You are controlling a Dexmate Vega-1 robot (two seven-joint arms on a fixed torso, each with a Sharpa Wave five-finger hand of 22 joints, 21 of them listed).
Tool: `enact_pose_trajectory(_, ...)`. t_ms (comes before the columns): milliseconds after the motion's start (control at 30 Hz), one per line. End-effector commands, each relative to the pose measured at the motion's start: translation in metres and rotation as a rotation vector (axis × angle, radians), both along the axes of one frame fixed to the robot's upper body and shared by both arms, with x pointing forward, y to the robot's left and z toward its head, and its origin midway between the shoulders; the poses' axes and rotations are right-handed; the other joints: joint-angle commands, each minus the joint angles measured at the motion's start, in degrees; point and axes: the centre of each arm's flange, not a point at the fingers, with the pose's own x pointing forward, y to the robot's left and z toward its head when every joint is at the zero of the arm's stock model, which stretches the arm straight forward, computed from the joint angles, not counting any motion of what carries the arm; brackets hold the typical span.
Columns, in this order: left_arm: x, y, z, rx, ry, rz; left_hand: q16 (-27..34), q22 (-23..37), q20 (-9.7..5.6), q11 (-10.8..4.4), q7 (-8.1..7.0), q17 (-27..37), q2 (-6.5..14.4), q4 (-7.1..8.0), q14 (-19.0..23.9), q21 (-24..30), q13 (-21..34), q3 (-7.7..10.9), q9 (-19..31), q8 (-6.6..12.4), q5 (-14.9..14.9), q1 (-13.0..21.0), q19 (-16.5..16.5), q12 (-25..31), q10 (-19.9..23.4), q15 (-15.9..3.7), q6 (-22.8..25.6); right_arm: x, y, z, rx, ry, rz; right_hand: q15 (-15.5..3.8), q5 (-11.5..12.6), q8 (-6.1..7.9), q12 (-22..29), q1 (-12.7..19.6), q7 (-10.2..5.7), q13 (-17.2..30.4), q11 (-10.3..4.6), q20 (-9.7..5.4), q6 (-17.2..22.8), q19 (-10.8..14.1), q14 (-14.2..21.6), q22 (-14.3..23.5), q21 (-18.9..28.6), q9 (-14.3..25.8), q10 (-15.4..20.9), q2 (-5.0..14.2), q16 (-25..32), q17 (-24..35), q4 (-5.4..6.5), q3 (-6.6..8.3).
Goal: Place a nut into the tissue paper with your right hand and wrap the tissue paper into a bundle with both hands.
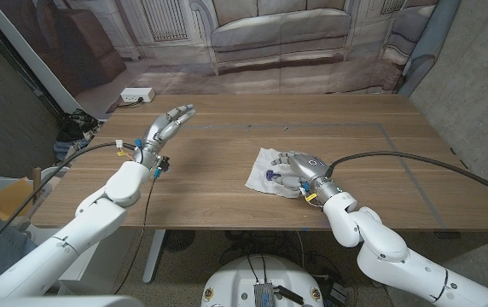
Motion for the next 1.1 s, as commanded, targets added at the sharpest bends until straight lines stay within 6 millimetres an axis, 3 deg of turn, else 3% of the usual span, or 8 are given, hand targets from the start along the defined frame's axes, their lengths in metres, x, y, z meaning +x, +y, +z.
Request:
enact_pose_trajectory(33,-0.015,-0.021,-0.012,0.17,-0.015,0.069,-0.1,0.3,1.55,-0.16,0.02,0.2,0.1,-0.58,-0.2,-0.2,0.1,0.38,0.2,0.27,-0.2,0.8,-0.2,0.2,-0.2,-1.83,0.6,-0.012,-0.002,-0.01,0.002,-0.031,-0.043,0.13,0.6,0.33,-0.2,0.2,-0.02,0.0,0.1,-0.13,-0.2,-0.3,-0.9,0.0,-0.1,0.2,-0.6,0.2,-0.2,0.1,-0.55,0.09)
enact_pose_trajectory(400,-0.025,-0.038,-0.027,0.299,-0.018,0.119,-0.4,0.3,1.51,-0.81,-1.58,0.2,0.2,-1.92,-1.1,-0.5,0.2,1.08,0.3,0.3,-0.3,3.0,-1.3,-0.3,-1.3,-2.05,1.5,-0.012,-0.003,-0.016,-0.02,-0.011,-0.069,1.01,1.0,0.26,-1.1,1.2,0.0,0.0,0.95,0.08,-1.3,-1.8,-4.1,-0.1,-0.1,0.2,-4.5,0.29,-0.6,-0.1,-1.27,0.58)
enact_pose_trajectory(1100,-0.04,-0.076,-0.055,0.52,-0.068,0.194,-0.6,0.3,1.65,-2.45,-2.65,0.2,0.0,-4.52,-2.7,-0.7,0.4,2.41,0.3,0.82,-0.3,7.4,-3.4,-0.5,-2.4,-2.65,4.2,-0.017,-0.018,-0.03,-0.027,0.026,-0.124,1.98,1.4,0.07,-1.5,1.9,0.04,0.0,2.49,0.47,-3.0,-4.3,-8.2,-0.2,-0.3,0.2,-9.2,0.41,-0.5,-0.1,-1.65,0.97)
